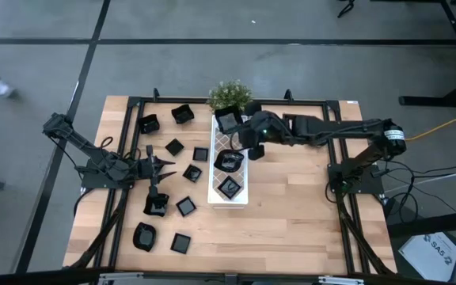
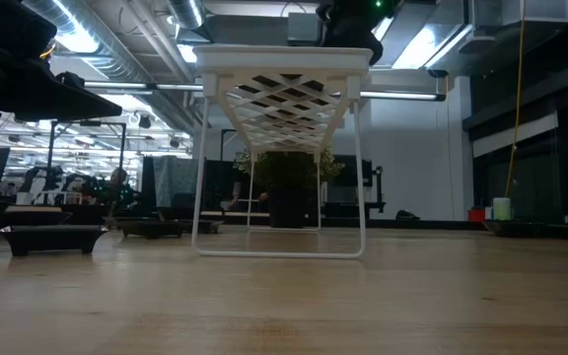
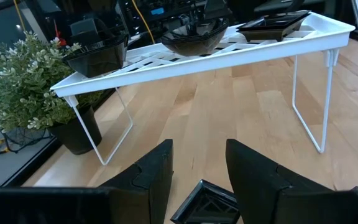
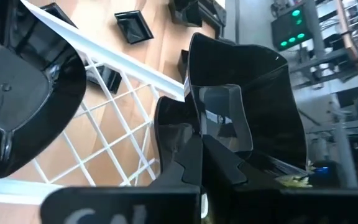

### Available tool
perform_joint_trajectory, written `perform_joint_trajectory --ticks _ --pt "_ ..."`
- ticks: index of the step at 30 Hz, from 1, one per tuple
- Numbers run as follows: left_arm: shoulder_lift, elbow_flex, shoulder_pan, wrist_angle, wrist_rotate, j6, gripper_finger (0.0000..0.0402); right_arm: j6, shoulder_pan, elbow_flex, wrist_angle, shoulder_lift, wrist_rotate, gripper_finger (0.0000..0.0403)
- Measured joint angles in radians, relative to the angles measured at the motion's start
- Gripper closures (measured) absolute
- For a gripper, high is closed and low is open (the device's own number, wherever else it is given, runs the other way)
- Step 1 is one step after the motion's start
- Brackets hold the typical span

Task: Pick & Place Mini shaped plates
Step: Stack the distorted square plate on top of the distorted square plate on the shelf

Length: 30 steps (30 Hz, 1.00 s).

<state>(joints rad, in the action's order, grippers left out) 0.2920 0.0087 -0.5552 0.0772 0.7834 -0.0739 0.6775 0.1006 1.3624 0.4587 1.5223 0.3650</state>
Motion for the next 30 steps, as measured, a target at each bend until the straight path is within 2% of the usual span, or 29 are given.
perform_joint_trajectory --ticks 8,21,30 --pt "0.0 0.0 0.0 0.0 0.0 0.0 0.0258 -0.02 0.058 -0.004 0.025 0.012 -0.091 0.0399" --pt "0.0 0.0 0.0 0.0 0.0 0.0 0.0258 -0.045 0.083 -0.076 -0.042 0.013 -0.111 0.0398" --pt "0.0 0.0 0.0 0.0 0.0 0.0 0.0258 -0.05 0.087 -0.077 -0.045 0.013 -0.124 0.0393"
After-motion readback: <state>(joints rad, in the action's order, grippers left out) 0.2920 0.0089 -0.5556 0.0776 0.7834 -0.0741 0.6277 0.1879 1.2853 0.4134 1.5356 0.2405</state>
